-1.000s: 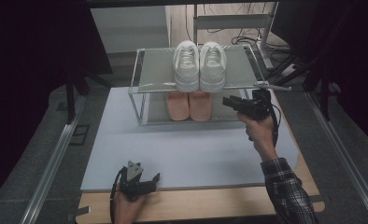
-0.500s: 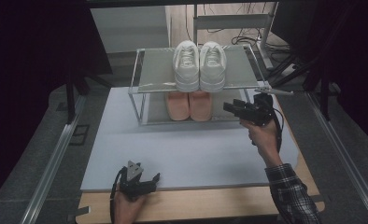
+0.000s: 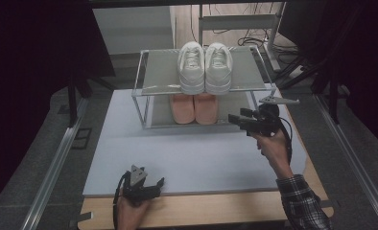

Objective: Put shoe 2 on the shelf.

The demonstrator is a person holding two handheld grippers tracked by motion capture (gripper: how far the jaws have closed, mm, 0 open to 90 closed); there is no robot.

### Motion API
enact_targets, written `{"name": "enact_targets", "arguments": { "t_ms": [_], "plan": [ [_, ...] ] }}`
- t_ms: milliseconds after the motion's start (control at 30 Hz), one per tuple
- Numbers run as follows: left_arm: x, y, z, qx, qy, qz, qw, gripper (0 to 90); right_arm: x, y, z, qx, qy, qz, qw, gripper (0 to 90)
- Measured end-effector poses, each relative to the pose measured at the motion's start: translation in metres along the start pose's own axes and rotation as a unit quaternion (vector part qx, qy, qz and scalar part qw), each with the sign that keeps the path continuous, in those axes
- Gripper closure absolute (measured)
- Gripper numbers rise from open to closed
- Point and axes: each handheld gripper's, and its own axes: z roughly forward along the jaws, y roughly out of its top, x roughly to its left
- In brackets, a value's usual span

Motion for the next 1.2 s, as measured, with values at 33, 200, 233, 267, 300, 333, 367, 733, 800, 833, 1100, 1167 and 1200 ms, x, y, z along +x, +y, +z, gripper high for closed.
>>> {"name": "enact_targets", "arguments": {
  "t_ms": [33,200,233,267,300,333,367,733,800,833,1100,1167,1200],
  "plan": [
    [0.0,0.0,0.0,0.0,0.0,0.0,1.0,12.9,0.001,-0.001,0.0,0.002,-0.001,-0.004,1.0,32.1],
    [0.0,0.0,0.0,0.0,0.0,0.0,1.0,13.0,0.006,-0.007,-0.002,0.004,-0.001,-0.017,0.9998,30.4],
    [0.0,0.0,0.0,0.0,0.0,0.001,1.0,12.9,0.007,-0.008,-0.002,0.005,-0.002,-0.02,0.9998,29.9],
    [0.0,0.0,0.0,0.0,0.0,0.002,1.0,12.9,0.007,-0.009,-0.001,0.005,-0.003,-0.025,0.9997,29.7],
    [0.0,0.0,0.0,0.0,0.0,0.001,1.0,12.9,0.008,-0.01,-0.001,0.006,-0.004,-0.025,0.9997,29.4],
    [0.0,0.0,0.0,0.0,0.0,0.001,1.0,12.9,0.009,-0.012,-0.001,0.008,-0.005,-0.03,0.9995,29.0],
    [0.0,0.0,0.0,0.0,0.0,0.001,1.0,13.0,0.01,-0.013,0.0,0.009,-0.005,-0.031,0.9995,28.7],
    [0.0,0.0,0.0,0.0,0.0,0.001,1.0,12.9,0.016,-0.026,0.005,0.017,-0.009,-0.053,0.9984,26.2],
    [0.0,0.0,0.0,0.0,0.0,0.002,1.0,13.0,0.016,-0.029,0.006,0.02,-0.01,-0.054,0.9983,25.8],
    [0.0,0.0,0.0,0.0,0.0,0.001,1.0,13.0,0.016,-0.03,0.007,0.02,-0.01,-0.055,0.9982,25.7],
    [0.0,0.0,0.0,0.0,0.0,0.0,1.0,13.0,0.015,-0.043,0.016,0.031,-0.014,-0.069,0.997,24.3],
    [0.0,0.0,0.0,0.0,0.0,0.0,1.0,13.0,0.015,-0.046,0.019,0.034,-0.015,-0.074,0.9966,24.2],
    [0.0,0.0,0.0,0.0,0.0,0.0,1.0,12.9,0.015,-0.048,0.02,0.036,-0.016,-0.076,0.9963,24.2]
  ]
}}
